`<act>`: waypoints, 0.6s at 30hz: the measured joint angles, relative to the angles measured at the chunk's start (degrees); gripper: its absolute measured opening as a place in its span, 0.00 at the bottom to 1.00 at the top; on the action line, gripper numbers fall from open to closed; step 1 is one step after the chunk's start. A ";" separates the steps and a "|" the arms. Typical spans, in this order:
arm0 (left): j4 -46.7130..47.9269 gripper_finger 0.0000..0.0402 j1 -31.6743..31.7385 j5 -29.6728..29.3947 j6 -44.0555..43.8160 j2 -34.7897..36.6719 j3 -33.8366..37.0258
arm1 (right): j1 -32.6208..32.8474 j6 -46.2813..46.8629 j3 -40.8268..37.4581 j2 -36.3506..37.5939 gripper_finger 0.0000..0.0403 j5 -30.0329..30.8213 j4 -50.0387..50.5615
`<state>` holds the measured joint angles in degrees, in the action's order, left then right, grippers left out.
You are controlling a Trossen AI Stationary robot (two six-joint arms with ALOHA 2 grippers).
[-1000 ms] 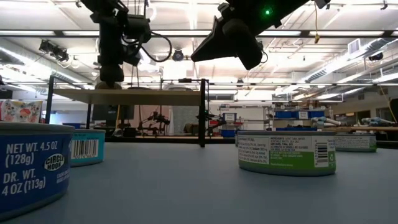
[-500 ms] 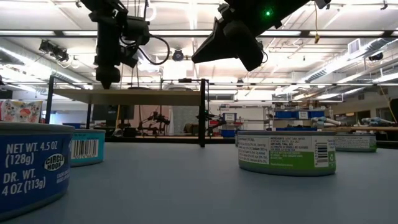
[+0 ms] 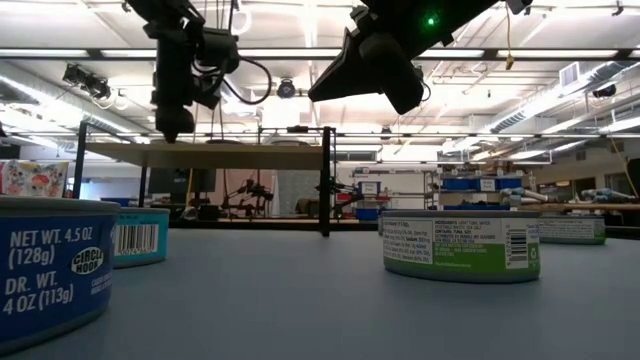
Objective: Stack canned seafood by type on shelf
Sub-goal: Put the green white tuna can on the shelf, then stack the yellow blue tuna can on top of the yellow blue tuna can on the shelf
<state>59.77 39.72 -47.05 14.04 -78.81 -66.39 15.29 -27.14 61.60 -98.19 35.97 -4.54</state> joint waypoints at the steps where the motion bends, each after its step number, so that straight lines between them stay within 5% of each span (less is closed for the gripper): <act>1: 0.01 0.52 0.27 0.01 0.01 0.00 0.01 | 0.00 0.00 0.00 0.00 0.07 0.00 0.02; 10: 0.58 0.48 -1.49 -0.02 -1.20 0.73 -1.01 | 0.00 0.06 0.00 0.00 0.07 -0.02 -0.06; 15: 0.85 0.34 -5.35 3.08 -3.99 3.65 -1.53 | 0.00 1.12 0.00 0.00 0.07 -0.26 -0.40; 18: 0.57 0.22 -8.52 8.33 -5.46 5.84 -1.46 | -1.32 7.42 0.00 -0.06 0.05 -8.83 -1.35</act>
<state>60.34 31.20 -38.73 8.58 -72.97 -67.85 13.97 -19.72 61.60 -98.25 27.13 -5.89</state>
